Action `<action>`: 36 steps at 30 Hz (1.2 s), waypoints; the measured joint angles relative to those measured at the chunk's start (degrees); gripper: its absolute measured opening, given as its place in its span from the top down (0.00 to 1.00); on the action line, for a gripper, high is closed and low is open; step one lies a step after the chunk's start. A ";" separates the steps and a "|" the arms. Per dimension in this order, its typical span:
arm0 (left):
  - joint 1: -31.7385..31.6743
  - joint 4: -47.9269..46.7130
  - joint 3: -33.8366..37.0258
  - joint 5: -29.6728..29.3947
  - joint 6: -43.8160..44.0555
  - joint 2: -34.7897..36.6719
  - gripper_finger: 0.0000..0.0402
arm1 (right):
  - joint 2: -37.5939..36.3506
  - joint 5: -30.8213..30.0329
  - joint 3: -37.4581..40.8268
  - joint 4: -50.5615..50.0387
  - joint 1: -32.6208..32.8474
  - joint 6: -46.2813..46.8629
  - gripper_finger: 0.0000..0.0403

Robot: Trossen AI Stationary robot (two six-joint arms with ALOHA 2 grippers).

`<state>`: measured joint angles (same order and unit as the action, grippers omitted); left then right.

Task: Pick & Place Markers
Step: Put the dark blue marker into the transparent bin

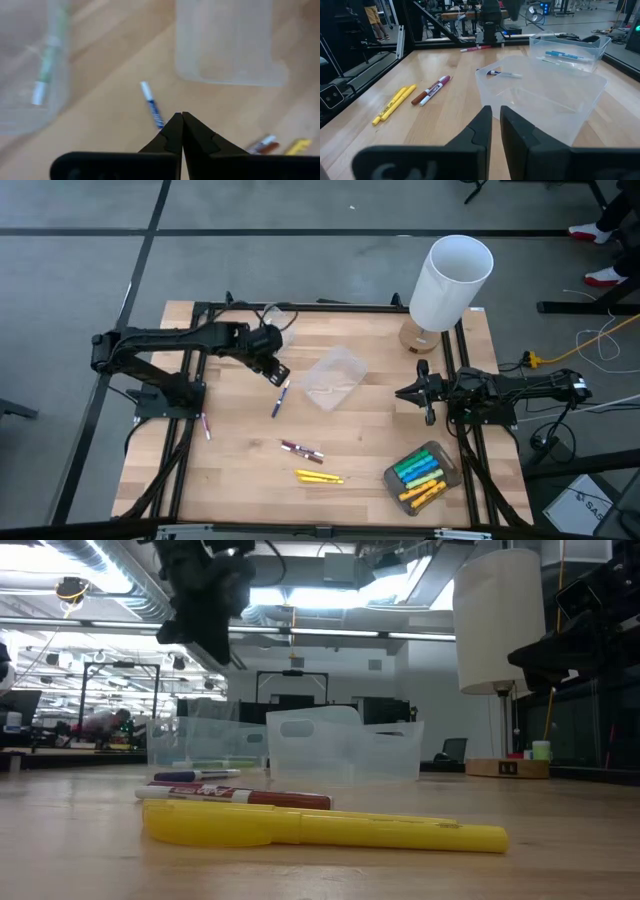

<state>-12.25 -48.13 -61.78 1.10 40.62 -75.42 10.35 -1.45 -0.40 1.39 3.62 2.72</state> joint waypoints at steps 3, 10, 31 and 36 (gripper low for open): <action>3.72 1.47 0.00 -0.67 4.16 0.00 0.99 | 0.02 0.00 0.00 0.02 0.00 0.00 0.90; 10.97 2.33 0.00 -5.81 15.57 -0.07 0.99 | 0.02 0.00 0.00 0.02 -0.01 0.00 0.90; 17.90 3.68 0.00 -9.90 25.73 -13.46 0.99 | 0.01 0.00 0.00 0.02 -0.02 0.00 0.90; 17.90 3.03 0.00 -10.01 25.18 -15.11 0.98 | 0.00 0.00 0.00 0.02 0.00 0.00 0.90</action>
<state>5.65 -45.09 -61.78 -8.91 65.80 -90.52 10.35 -1.45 -0.40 1.41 3.62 2.72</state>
